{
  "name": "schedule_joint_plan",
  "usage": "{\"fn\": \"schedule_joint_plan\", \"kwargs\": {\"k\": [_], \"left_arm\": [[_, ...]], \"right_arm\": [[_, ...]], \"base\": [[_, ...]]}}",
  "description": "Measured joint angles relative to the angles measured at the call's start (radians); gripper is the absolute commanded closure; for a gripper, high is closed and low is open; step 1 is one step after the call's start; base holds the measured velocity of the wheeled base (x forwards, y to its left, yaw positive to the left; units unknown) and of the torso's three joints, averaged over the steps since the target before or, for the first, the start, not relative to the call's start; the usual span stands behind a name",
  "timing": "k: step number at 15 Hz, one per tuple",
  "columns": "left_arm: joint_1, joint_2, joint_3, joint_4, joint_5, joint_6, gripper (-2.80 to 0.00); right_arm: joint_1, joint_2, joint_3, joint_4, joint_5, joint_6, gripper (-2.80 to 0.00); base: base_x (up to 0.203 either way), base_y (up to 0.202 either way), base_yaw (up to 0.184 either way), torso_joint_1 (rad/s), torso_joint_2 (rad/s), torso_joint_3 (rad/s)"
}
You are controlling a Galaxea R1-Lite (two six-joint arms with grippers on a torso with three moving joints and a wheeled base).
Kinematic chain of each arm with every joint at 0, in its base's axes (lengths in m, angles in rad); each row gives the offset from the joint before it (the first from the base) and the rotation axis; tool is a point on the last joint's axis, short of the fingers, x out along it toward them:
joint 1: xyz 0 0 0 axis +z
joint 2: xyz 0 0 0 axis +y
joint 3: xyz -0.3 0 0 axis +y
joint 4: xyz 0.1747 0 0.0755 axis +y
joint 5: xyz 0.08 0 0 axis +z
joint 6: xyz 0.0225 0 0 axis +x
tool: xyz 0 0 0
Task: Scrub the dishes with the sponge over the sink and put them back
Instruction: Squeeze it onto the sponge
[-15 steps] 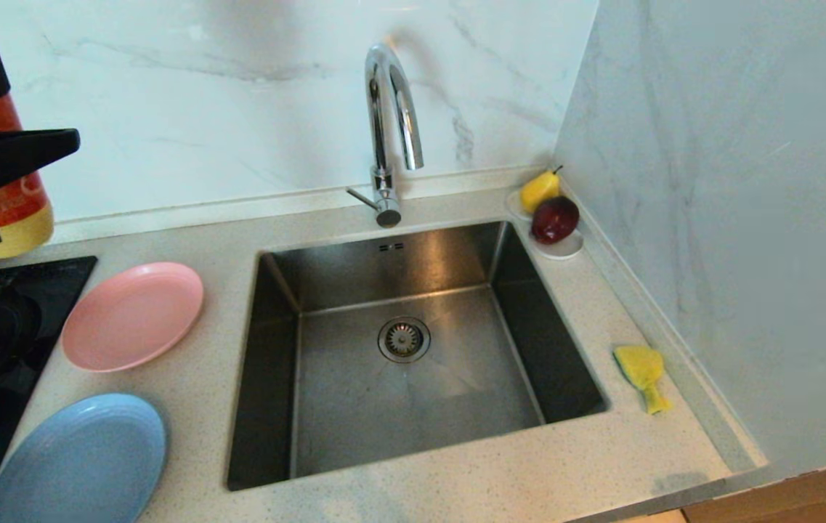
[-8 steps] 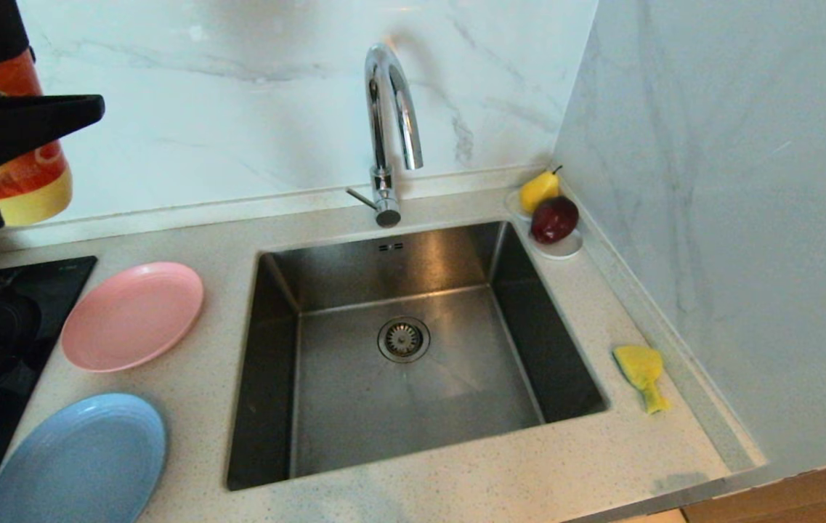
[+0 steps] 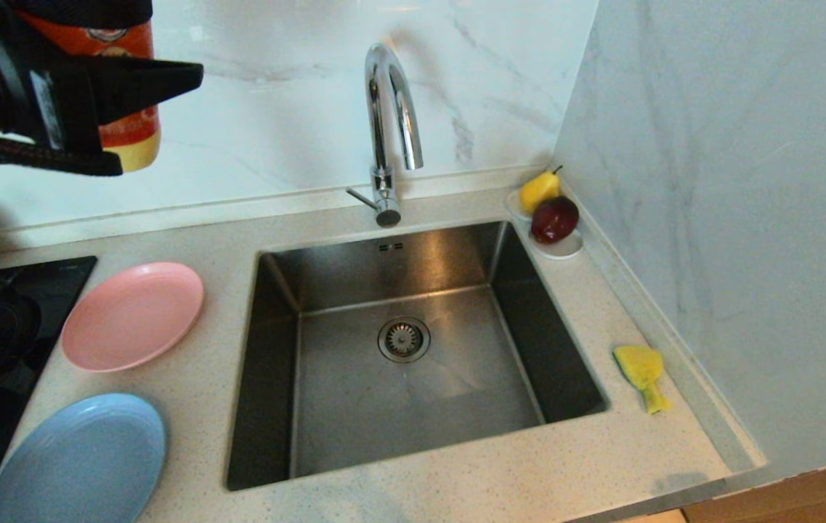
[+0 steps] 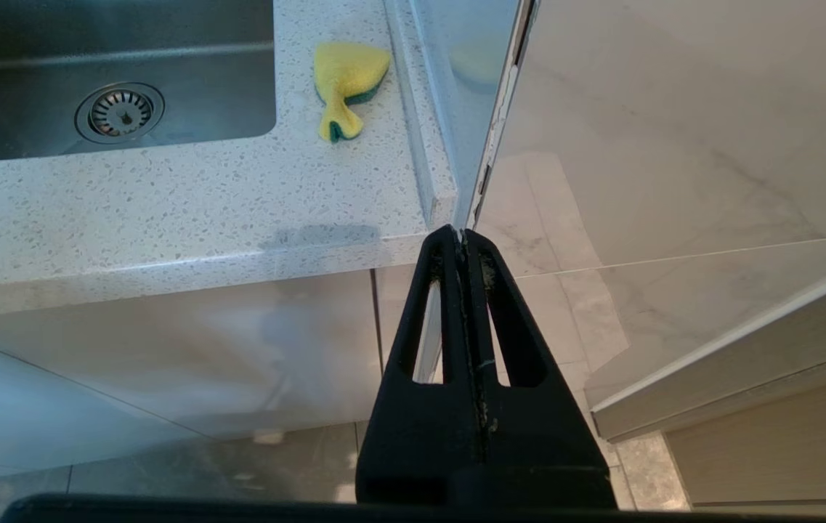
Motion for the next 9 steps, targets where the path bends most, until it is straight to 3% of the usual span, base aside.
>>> {"fn": "schedule_joint_plan", "kwargs": {"k": [4,7,9], "left_arm": [[-0.067,0.129,-0.15,-0.041,0.063,0.019,0.0],[-0.104,0.215,-0.179,-0.12,0.094,0.095,0.0],[-0.146,0.268,-0.199,-0.195,0.125,0.113,0.0]], "right_arm": [[0.0,0.0,0.0,0.0,-0.001,0.0,0.0],[0.0,0.0,0.0,0.0,-0.001,0.0,0.0],[0.0,0.0,0.0,0.0,0.0,0.0,0.0]], "base": [[0.0,0.0,0.0,0.0,0.0,0.0],[0.0,0.0,0.0,0.0,0.0,0.0],[0.0,0.0,0.0,0.0,0.0,0.0]]}}
